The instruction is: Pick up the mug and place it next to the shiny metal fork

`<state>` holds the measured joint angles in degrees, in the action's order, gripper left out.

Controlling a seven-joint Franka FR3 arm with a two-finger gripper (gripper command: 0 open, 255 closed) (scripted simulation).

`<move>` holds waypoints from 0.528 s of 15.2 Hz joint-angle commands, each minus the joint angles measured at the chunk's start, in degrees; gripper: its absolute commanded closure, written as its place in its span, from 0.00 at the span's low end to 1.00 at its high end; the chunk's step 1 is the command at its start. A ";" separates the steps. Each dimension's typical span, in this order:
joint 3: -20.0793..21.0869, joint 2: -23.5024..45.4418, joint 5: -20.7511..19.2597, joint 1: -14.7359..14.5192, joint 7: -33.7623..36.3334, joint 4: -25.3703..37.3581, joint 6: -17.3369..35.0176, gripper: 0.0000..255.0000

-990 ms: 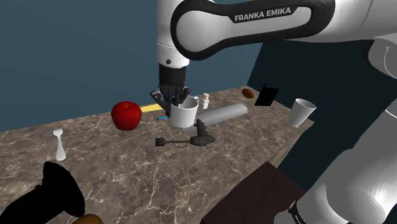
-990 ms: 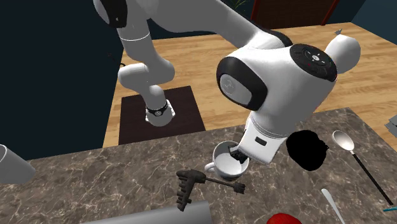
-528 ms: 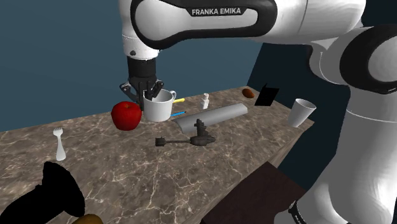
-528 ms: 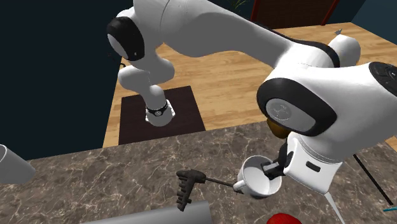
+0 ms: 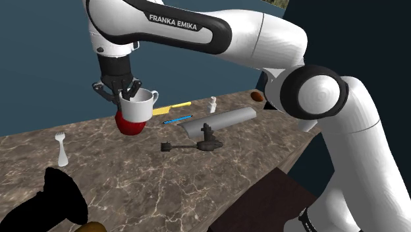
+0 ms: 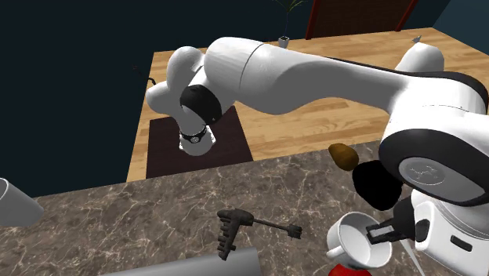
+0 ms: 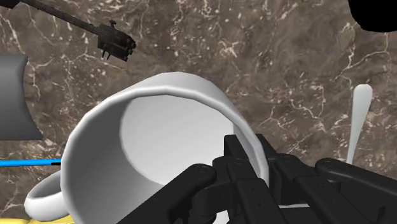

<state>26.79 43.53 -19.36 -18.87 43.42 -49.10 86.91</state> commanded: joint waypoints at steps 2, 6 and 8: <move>-0.02 0.12 -0.06 0.37 0.39 -2.05 2.05 1.00; 0.15 -0.76 0.08 1.53 0.93 -6.90 5.79 1.00; 0.19 -0.99 0.08 1.98 1.17 -8.92 7.49 1.00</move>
<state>27.03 42.66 -19.30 -17.29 44.47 -56.60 93.45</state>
